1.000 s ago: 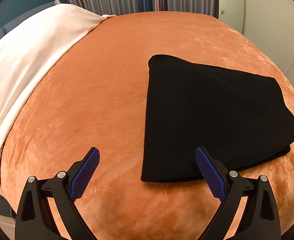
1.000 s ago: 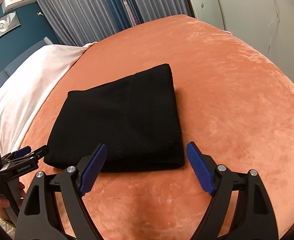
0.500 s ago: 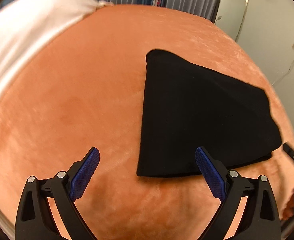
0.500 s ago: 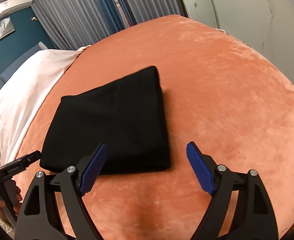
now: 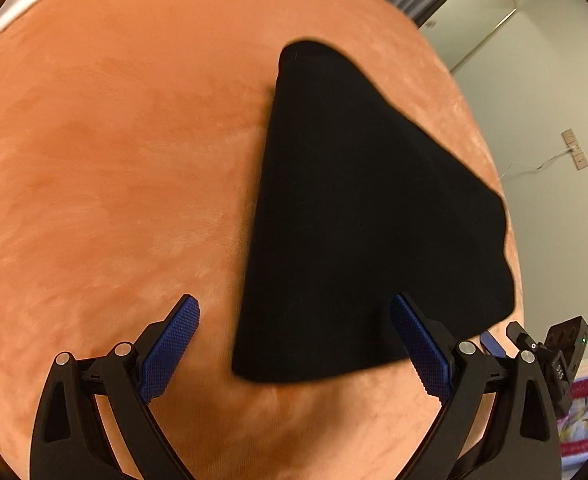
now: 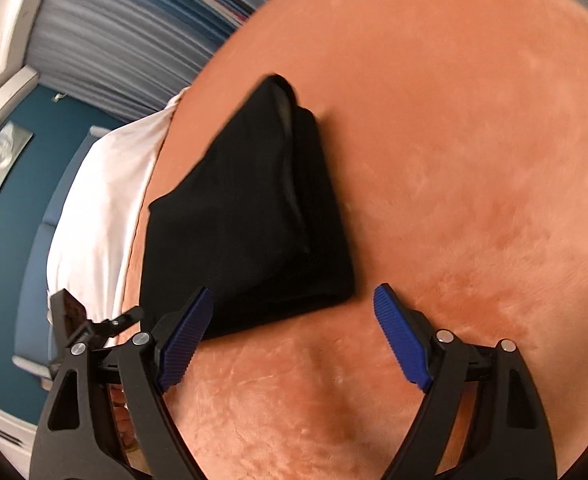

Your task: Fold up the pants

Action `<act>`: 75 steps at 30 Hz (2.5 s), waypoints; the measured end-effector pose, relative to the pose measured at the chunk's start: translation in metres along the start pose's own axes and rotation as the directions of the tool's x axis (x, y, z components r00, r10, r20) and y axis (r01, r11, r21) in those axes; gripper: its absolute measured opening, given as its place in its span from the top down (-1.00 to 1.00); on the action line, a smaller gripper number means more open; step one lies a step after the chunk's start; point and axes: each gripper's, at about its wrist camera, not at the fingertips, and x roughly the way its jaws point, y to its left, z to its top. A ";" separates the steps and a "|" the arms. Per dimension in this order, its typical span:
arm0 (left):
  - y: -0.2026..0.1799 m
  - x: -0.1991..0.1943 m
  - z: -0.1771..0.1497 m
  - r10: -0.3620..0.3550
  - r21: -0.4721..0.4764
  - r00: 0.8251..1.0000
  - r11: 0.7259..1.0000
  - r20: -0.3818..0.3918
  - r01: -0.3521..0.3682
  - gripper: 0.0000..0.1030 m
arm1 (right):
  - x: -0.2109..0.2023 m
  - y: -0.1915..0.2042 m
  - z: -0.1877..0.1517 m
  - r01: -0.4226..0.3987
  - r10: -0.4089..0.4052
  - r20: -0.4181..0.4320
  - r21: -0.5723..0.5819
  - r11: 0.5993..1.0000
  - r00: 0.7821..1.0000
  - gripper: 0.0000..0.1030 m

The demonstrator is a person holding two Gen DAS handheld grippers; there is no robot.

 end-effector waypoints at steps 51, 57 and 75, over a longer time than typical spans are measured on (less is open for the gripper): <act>-0.096 -0.034 -0.085 0.189 0.205 0.966 0.953 0.179 -0.224 0.18 | -0.008 0.030 -0.056 -0.015 0.022 0.049 -0.129 0.991 0.999 0.32; -0.095 -0.060 -0.098 0.191 0.220 0.958 0.946 0.216 -0.238 0.25 | -0.029 0.047 -0.065 -0.020 0.034 0.071 -0.187 0.982 0.997 0.34; -0.085 -0.110 -0.124 0.173 0.208 0.954 0.952 0.245 -0.226 0.26 | -0.070 0.071 -0.104 -0.054 0.071 0.060 -0.250 0.967 0.996 0.36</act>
